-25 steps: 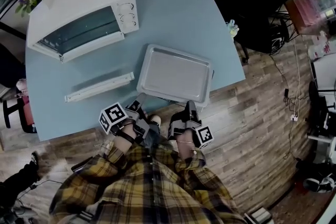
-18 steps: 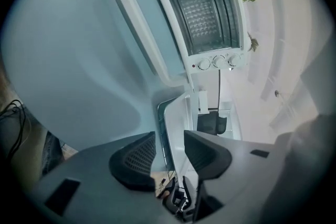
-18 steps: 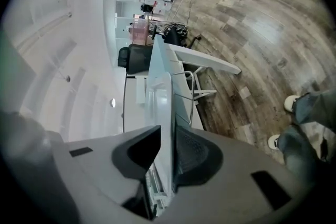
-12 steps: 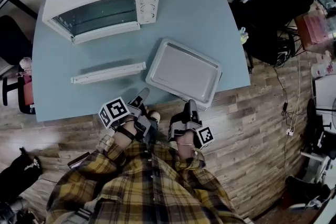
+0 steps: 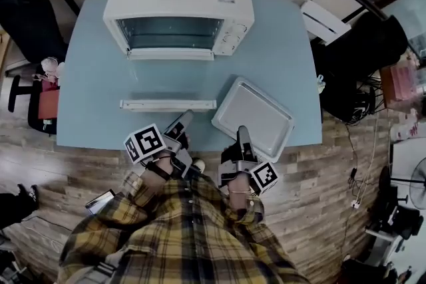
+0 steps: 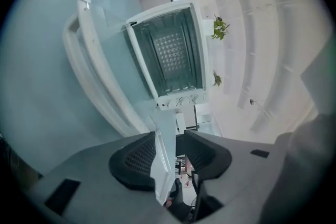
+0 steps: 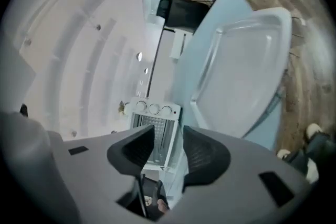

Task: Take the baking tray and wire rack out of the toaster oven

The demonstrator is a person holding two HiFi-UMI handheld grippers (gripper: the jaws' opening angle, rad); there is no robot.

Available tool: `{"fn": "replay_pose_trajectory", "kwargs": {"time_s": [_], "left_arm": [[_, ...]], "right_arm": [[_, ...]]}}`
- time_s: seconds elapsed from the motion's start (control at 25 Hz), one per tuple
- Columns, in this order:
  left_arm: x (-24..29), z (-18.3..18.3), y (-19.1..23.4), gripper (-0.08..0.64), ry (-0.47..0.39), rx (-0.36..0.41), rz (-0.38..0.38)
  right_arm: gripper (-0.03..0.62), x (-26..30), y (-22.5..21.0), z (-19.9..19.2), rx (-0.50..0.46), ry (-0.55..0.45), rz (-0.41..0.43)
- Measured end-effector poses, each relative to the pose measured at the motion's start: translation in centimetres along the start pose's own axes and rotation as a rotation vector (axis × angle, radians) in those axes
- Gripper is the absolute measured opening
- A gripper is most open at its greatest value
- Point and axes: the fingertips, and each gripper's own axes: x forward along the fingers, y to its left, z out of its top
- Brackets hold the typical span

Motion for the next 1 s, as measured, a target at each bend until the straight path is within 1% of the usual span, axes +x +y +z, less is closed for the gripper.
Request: {"fn": "replay_pose_trajectory", "kwargs": {"time_s": [0.12,0.2,0.28,0.4,0.52,0.64,0.76,0.92,1.0], "left_arm": [[-0.9,4.6,-1.6,0.158,-0.056,0.047,-0.04],[-1.8,7.6,-2.4,0.158,-0.096,0.085,-0.059],[-2.8,10.4,-3.1,0.158,-0.128,0.142,-0.074],[-4.4,14.0,-4.1,0.158,-0.157,0.267,-0.084],[-5.8,16.7,-4.9,0.158,-0.173,0.414,-0.073],[-6.9,18.5,-5.8,0.158,-0.179,0.568,-0.06],[-7.8,19.4,-6.5,0.158,-0.182,0.716,-0.043],[-8.8,19.7,-7.1,0.148,-0.181,0.862,-0.026],[-8.9,19.6,-7.1,0.133,-0.178,0.926,-0.007]], "right_arm": [[0.153,3.6,4.1,-0.7,-0.189,0.034,0.057],[0.153,5.8,6.4,-1.6,-0.291,0.051,0.095],[0.153,7.8,8.7,-2.7,-0.408,0.066,0.14],[0.153,10.0,11.3,-4.4,-0.605,0.08,0.182],[0.152,11.5,14.1,-6.7,-0.838,0.094,0.225],[0.152,12.5,16.4,-8.9,-1.046,0.105,0.255],[0.152,12.9,17.8,-10.8,-1.213,0.133,0.277],[0.138,13.0,18.6,-13.0,-1.38,0.185,0.289],[0.122,13.1,18.6,-13.6,-1.407,0.2,0.284]]}}
